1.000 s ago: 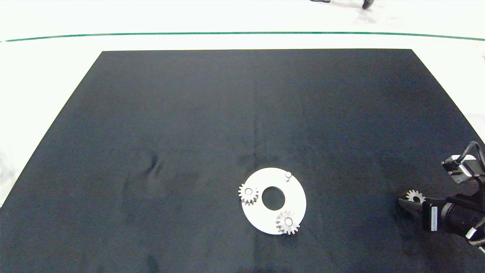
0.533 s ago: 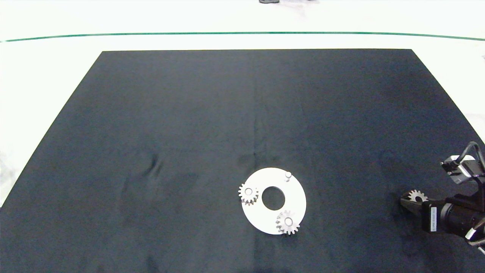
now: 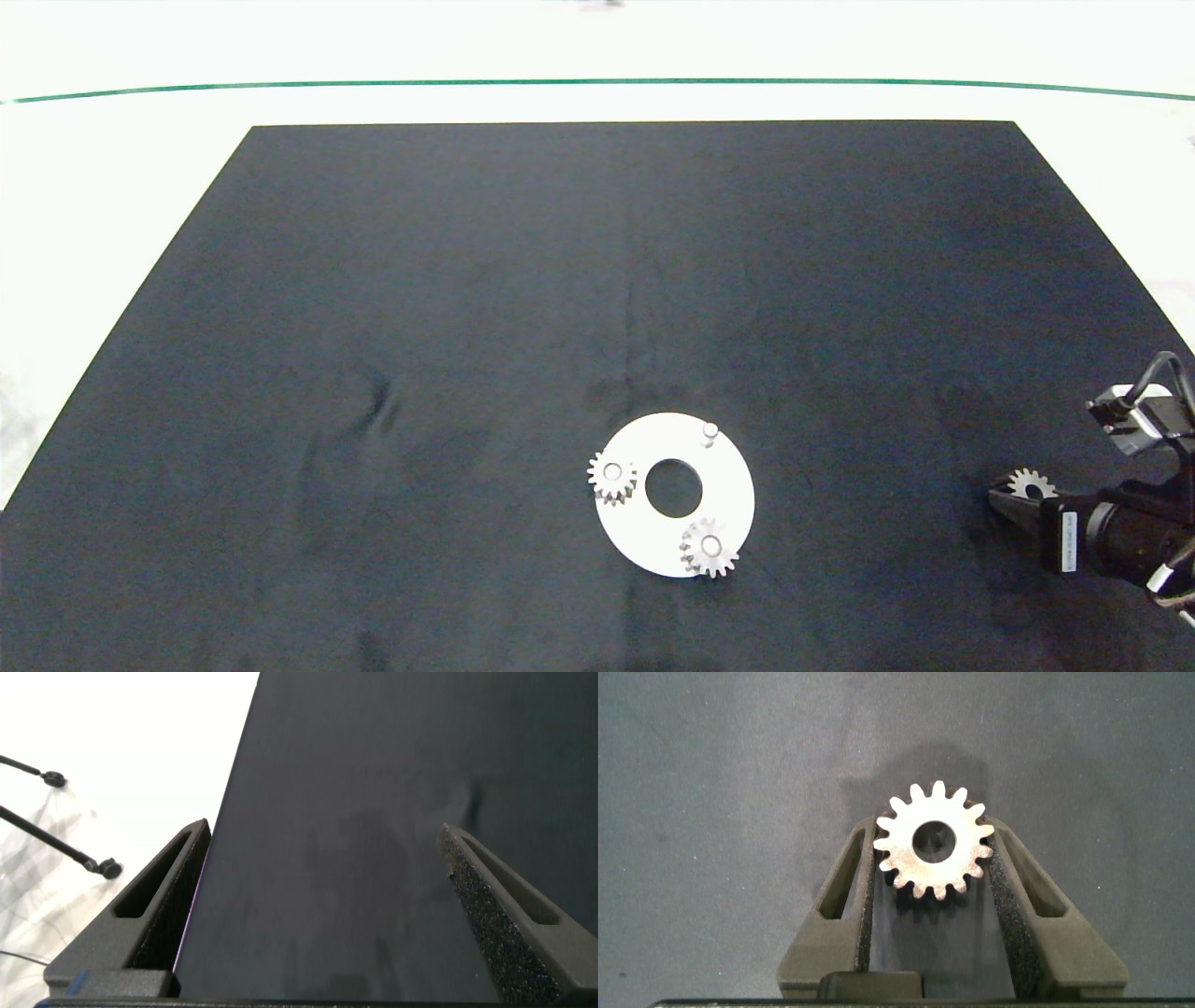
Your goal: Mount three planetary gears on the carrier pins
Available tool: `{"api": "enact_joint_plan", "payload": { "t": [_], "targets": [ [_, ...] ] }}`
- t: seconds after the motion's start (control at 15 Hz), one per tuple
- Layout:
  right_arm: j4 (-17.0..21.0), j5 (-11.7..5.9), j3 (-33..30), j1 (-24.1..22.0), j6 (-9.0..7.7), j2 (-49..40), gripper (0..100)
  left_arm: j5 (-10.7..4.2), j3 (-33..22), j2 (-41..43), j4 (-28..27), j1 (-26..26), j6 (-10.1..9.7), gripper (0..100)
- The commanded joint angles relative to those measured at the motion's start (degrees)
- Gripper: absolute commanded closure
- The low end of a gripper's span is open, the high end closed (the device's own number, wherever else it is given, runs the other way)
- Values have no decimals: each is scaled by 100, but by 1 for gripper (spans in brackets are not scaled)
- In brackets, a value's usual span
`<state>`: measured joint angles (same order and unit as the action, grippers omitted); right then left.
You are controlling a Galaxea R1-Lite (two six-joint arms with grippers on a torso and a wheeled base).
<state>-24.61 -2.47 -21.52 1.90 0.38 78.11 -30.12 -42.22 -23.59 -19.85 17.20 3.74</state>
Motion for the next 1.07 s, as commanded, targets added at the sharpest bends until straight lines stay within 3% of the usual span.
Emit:
{"api": "enact_joint_plan", "payload": {
  "t": [0.07,0.27,0.4,0.6,0.8,0.93,1.07],
  "targets": [
    [0,1,51,47,-20,-41,79,-20,29,30,-10,-6,4,0],
    [53,-60,60,232,-38,-472,81,-20,108,135,-10,-6,12,0],
    [123,-210,25,390,-55,-858,81,-20,152,241,-10,-15,12,0],
    [519,-333,-213,733,-64,-1377,81,-20,161,373,-10,-41,39,0],
    [1222,-711,-634,1524,-64,-1658,81,-20,205,548,-107,-156,56,0],
    [1266,-904,-828,1954,-47,-1597,81,-20,205,680,-116,-200,83,0],
    [1240,-921,-1109,2376,15,-1307,81,-20,205,882,-116,-323,153,0]
  ]
}}
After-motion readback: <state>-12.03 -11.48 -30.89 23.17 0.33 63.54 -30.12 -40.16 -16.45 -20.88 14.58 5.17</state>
